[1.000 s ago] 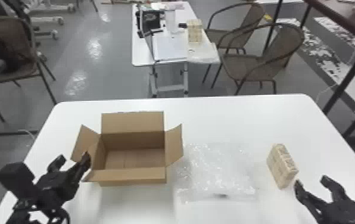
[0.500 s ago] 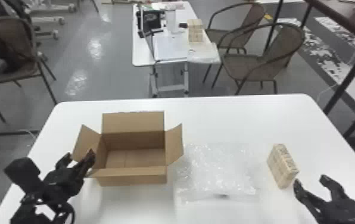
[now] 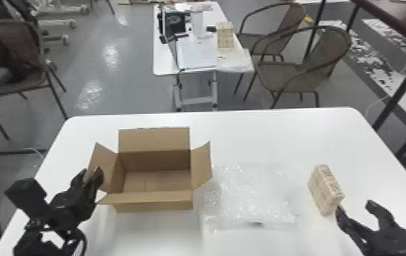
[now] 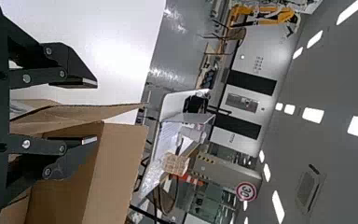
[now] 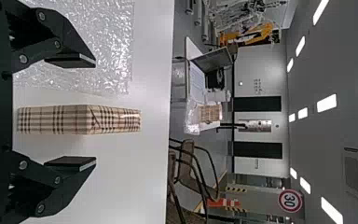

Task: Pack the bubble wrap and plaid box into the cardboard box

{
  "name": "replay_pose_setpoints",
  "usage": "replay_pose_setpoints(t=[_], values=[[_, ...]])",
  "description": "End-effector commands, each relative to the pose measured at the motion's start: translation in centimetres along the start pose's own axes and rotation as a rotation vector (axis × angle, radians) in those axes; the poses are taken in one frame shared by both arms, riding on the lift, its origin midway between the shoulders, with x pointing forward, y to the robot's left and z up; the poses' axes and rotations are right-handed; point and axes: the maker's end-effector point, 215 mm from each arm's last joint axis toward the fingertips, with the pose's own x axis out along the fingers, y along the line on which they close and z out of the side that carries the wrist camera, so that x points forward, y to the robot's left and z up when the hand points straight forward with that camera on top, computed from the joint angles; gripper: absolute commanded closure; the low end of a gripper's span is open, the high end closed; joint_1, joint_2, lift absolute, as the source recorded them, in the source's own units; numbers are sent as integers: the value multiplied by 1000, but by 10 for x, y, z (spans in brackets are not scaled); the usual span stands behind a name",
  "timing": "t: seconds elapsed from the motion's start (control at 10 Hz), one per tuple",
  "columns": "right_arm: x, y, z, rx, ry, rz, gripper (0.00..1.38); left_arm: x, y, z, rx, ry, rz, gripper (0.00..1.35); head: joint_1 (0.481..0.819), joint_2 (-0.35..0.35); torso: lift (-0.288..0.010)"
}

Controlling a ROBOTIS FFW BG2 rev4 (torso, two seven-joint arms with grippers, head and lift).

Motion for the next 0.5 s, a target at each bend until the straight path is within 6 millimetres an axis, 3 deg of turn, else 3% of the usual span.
replay_pose_setpoints(t=[0.0,0.4], values=[[0,0,-1,2,1,-1,513,0,-3,-4,-8,8,-8,1041,695,39,-44],[0,0,-1,5,1,0,513,-1,-3,-4,1,1,-5,1213,695,34,-44]])
